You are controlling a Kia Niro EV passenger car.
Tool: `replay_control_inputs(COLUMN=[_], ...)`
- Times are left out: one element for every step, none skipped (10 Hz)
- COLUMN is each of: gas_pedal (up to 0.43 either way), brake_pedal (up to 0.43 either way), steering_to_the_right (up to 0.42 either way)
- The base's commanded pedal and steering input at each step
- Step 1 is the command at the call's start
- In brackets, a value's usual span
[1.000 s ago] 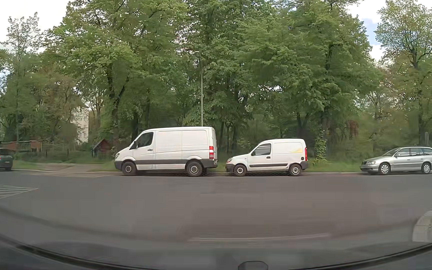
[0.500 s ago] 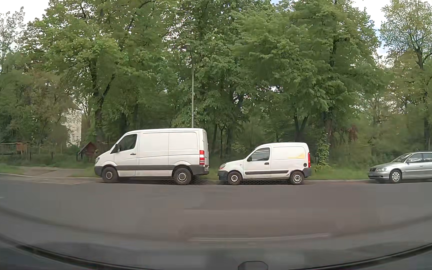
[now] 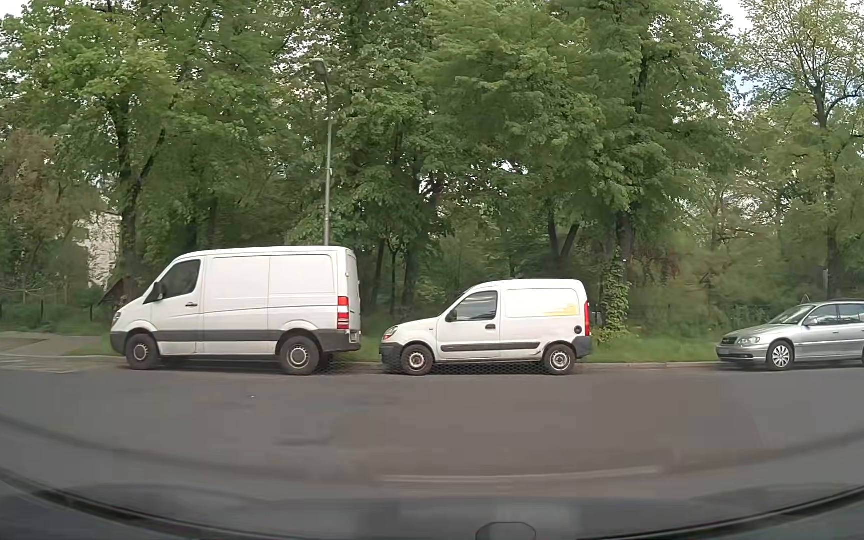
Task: Follow the waypoints while adhering to traffic rules and regulations
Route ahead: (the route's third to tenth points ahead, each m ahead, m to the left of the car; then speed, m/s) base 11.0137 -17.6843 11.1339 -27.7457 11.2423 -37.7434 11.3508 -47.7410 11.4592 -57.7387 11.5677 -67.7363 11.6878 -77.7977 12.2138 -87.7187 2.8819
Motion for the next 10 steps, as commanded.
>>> replay_control_inputs(gas_pedal=[0.000, 0.000, 0.197, 0.248, 0.260, 0.260, 0.268, 0.280, 0.280, 0.280], brake_pedal=[0.018, 0.018, 0.018, 0.018, 0.018, 0.018, 0.018, 0.018, 0.018, 0.018], steering_to_the_right=[0.369, 0.402, 0.441, 0.482, 0.519, 0.544, 0.579, 0.612, 0.643, 0.674])
